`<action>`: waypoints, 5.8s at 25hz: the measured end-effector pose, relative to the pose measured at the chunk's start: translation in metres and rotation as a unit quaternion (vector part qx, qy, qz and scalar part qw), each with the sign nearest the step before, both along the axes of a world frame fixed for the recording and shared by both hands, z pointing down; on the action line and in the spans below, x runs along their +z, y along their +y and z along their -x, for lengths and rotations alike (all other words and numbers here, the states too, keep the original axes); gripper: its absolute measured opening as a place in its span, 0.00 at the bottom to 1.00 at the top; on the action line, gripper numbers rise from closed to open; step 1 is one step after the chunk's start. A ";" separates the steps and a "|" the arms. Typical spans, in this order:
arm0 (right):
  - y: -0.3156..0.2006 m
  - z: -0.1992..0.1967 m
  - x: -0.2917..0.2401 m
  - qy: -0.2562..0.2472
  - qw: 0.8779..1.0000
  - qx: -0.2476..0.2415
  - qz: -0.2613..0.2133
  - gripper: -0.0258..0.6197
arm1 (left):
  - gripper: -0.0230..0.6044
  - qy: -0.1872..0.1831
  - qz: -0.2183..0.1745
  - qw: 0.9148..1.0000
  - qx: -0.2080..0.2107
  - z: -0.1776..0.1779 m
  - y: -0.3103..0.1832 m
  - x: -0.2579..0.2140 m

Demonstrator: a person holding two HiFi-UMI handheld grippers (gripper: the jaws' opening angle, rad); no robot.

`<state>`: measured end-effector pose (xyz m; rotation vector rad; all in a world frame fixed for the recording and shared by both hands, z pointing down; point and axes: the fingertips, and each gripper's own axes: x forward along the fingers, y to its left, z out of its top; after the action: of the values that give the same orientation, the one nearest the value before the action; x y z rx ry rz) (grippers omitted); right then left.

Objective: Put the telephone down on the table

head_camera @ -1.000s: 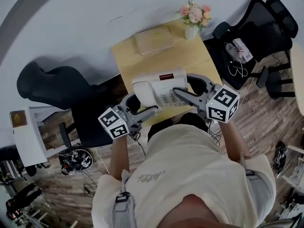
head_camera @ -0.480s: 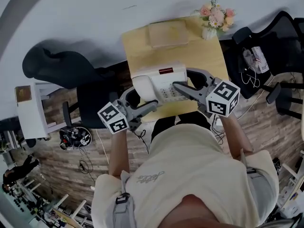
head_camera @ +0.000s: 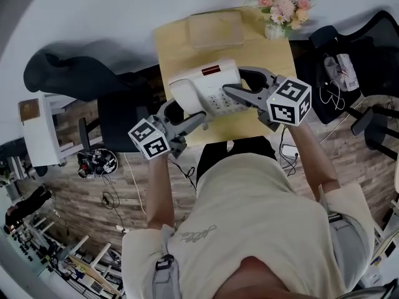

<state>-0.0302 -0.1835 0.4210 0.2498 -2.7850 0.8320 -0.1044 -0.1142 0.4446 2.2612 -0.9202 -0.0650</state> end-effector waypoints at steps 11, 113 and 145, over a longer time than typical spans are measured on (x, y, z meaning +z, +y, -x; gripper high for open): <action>-0.021 0.003 0.072 0.011 0.998 -0.007 0.060 0.40 | 0.64 0.014 0.057 0.998 -0.004 0.003 -0.019 0.067; 0.019 -0.055 -0.003 0.099 0.990 0.070 -0.067 0.04 | 0.06 -0.115 -0.060 0.986 -0.108 0.028 -0.028 -0.027; -0.008 -0.025 -0.233 -0.016 0.917 0.193 -0.348 0.04 | 0.06 -0.288 -0.295 0.886 -0.214 0.054 -0.029 -0.241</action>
<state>-0.0048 -0.1912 0.1879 0.9264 -2.9918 -0.1486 -0.1588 -0.1436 0.2041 2.6256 -1.9303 0.1646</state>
